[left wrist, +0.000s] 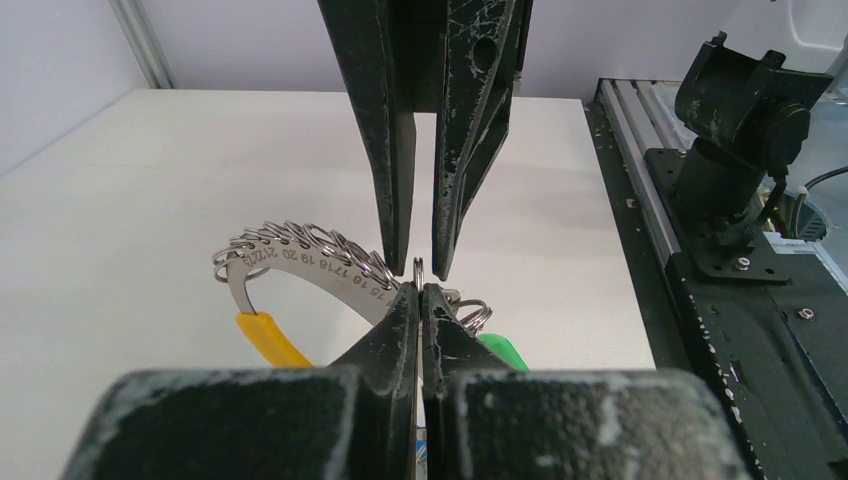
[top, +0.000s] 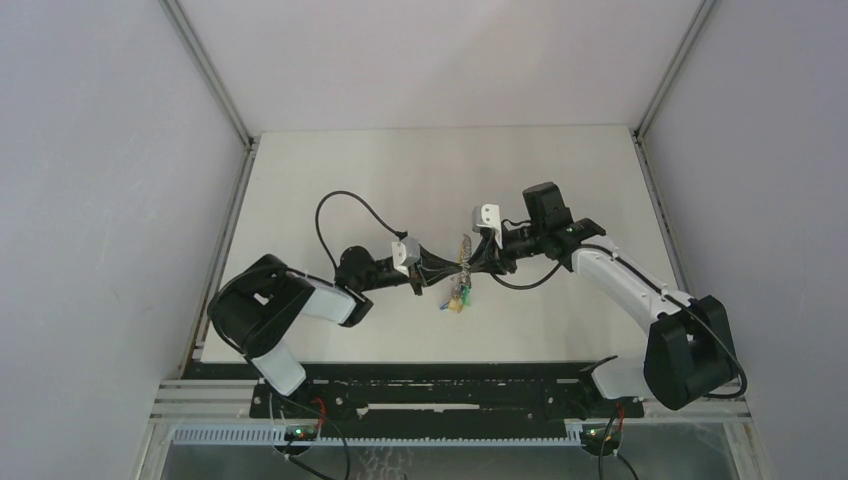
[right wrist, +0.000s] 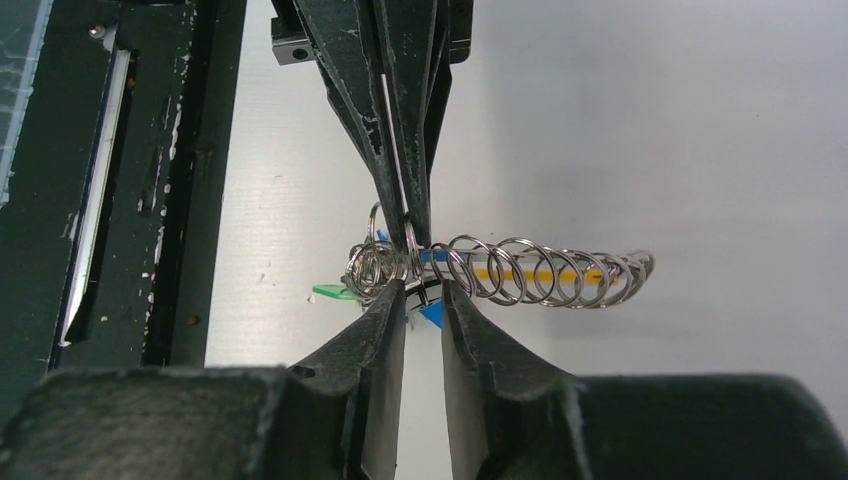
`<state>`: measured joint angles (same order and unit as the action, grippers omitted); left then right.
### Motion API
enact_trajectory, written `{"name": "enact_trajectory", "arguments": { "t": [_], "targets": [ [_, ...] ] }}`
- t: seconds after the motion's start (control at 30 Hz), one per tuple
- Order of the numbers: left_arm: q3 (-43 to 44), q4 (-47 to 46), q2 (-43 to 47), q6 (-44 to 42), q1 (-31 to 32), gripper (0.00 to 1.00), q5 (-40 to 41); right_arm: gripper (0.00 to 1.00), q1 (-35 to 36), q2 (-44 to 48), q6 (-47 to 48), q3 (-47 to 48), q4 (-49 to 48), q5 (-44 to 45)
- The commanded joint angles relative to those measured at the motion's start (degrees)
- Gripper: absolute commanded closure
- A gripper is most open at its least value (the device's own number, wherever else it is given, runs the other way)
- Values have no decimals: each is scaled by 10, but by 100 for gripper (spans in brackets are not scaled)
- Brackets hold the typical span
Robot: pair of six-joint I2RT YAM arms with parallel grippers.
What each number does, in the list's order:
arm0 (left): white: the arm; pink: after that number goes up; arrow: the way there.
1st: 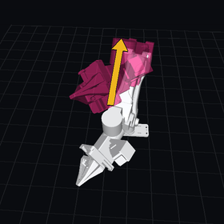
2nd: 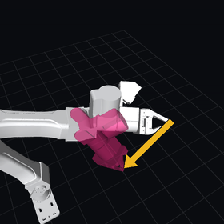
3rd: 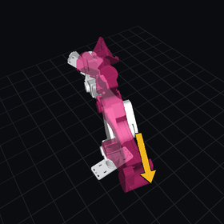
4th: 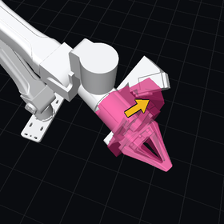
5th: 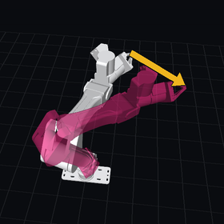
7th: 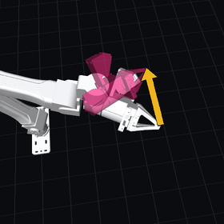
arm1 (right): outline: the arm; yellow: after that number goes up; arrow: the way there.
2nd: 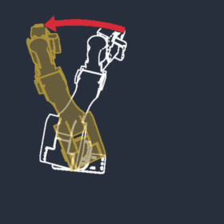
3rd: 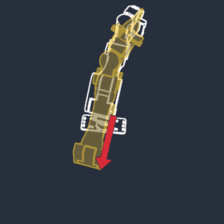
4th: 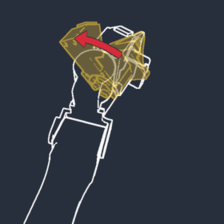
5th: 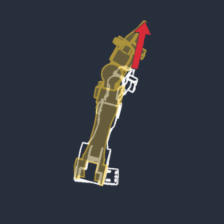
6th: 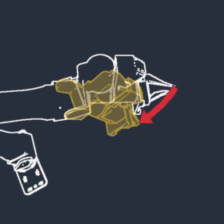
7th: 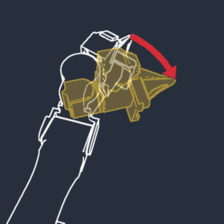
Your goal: Put the keys on the keyring
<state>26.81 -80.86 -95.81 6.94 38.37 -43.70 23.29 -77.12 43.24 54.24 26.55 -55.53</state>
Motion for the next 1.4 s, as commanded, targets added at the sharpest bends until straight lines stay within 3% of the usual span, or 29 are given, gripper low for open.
{"name": "enact_trajectory", "arguments": {
  "t": [0.0, 0.07, 0.17, 0.9, 1.17, 1.37],
  "targets": [
    [3, -37, 27, 4, -3, 100, -1, 82, -4, -5, 2, 1, -20, -31],
    [3, -37, 28, 5, -3, 100, -1, 86, -4, -7, 3, 1, -21, -34],
    [3, -37, 31, 5, -2, 100, -1, 100, -5, -9, 3, 1, -19, -39],
    [-6, -38, 56, 5, -1, 100, 4, 100, -14, -44, -19, 1, -28, -65],
    [-4, -39, 56, 5, 4, 100, 5, 100, 2, -50, -51, 1, -81, -63],
    [-7, -39, 61, 2, 4, 100, 10, 93, 10, -36, -66, -20, -131, -55]
  ]
}}
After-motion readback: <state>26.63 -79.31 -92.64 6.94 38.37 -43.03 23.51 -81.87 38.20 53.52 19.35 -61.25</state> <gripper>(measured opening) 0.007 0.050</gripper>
